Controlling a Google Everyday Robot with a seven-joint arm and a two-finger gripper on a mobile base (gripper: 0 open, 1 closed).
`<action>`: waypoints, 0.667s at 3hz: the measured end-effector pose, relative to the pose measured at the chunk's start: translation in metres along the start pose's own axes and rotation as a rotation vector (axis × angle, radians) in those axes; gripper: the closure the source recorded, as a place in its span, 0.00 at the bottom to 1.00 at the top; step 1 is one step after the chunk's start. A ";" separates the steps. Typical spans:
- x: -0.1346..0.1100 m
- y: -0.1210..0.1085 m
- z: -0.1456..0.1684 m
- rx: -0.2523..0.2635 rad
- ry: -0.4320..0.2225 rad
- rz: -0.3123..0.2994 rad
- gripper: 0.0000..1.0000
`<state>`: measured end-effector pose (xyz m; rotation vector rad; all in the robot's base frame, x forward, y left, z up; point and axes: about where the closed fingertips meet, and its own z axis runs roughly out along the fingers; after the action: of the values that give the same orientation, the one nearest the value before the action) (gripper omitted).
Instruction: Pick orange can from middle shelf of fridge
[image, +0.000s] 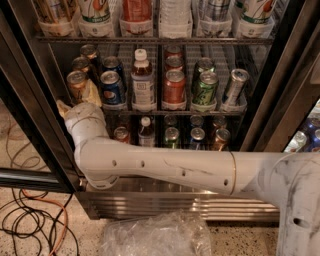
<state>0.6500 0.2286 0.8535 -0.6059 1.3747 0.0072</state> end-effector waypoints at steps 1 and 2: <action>0.007 0.002 0.012 -0.009 0.011 0.010 0.33; 0.010 0.005 0.027 -0.027 0.013 0.012 0.35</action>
Offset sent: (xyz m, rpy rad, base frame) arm 0.0418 0.0222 -0.0140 -0.0035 0.0355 0.0400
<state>0.6752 0.2408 0.8436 -0.6209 1.3930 0.0311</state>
